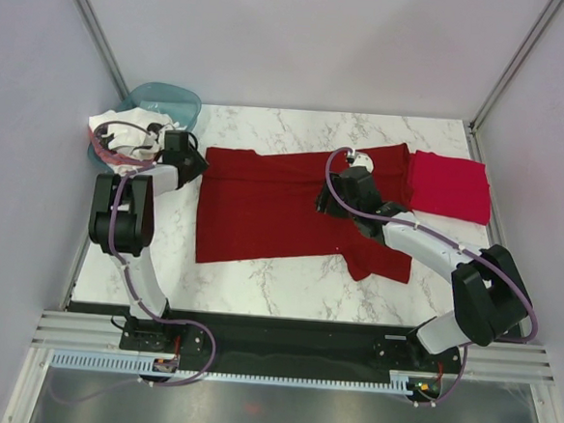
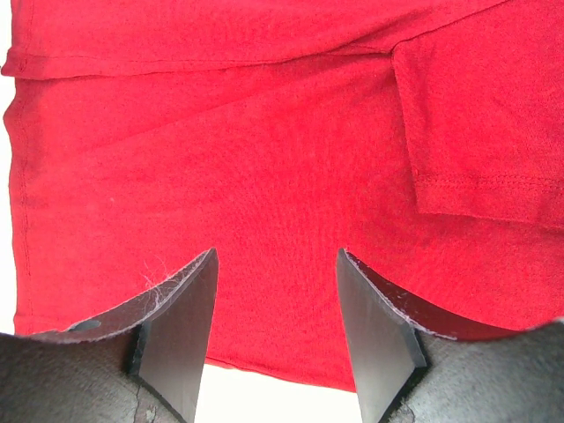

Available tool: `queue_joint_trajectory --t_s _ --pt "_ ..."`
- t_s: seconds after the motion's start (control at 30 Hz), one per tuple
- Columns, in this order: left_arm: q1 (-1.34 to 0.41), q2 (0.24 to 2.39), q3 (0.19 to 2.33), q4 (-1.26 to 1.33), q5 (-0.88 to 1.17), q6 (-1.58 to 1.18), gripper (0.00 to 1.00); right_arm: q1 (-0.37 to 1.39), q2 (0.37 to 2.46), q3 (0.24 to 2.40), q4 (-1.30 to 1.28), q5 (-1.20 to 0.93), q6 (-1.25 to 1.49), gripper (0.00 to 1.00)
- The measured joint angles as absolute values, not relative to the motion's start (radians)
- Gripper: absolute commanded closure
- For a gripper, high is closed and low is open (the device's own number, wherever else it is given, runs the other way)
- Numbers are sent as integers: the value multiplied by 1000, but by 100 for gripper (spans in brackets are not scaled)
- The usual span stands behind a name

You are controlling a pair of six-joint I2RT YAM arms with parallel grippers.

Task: Fold and stack the t-shirts
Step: Flatten the tshirt out

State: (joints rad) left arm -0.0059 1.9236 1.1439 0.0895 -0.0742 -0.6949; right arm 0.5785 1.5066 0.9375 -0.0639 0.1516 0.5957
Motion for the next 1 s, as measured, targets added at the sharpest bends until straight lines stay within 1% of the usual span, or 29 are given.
queue_joint_trajectory --t_s 0.2,0.4,0.57,0.7,0.77,0.8,0.83,0.9,0.93,0.97,1.0 --pt "33 1924 1130 97 -42 -695 56 579 1507 937 -64 151 595 35" --pt "31 1937 1158 72 -37 -695 56 579 1508 937 -64 151 595 35" --pt "31 1959 1189 47 -20 -694 57 579 1509 937 -65 151 595 35" --pt "30 1977 1208 26 -16 -694 60 579 1509 938 -65 152 594 35" --pt "30 1990 1227 1 -16 -694 64 579 1510 939 -67 152 594 35" --pt "30 1995 1234 -9 -16 -694 68 579 1510 940 -67 152 594 35" --pt "30 1997 1237 -17 -16 -694 76 579 1510 940 -67 152 594 35" --pt "29 1998 1239 -25 -16 -694 84 579 1510 942 -67 152 594 35" --pt "27 1998 1239 -29 -16 -693 93 579 1511 943 -68 152 594 35" --pt "26 1998 1239 -32 -16 -693 98 579 1511 944 -68 152 594 35" --pt "25 1998 1239 -34 -17 -691 98 579 1511 945 -67 152 594 35"
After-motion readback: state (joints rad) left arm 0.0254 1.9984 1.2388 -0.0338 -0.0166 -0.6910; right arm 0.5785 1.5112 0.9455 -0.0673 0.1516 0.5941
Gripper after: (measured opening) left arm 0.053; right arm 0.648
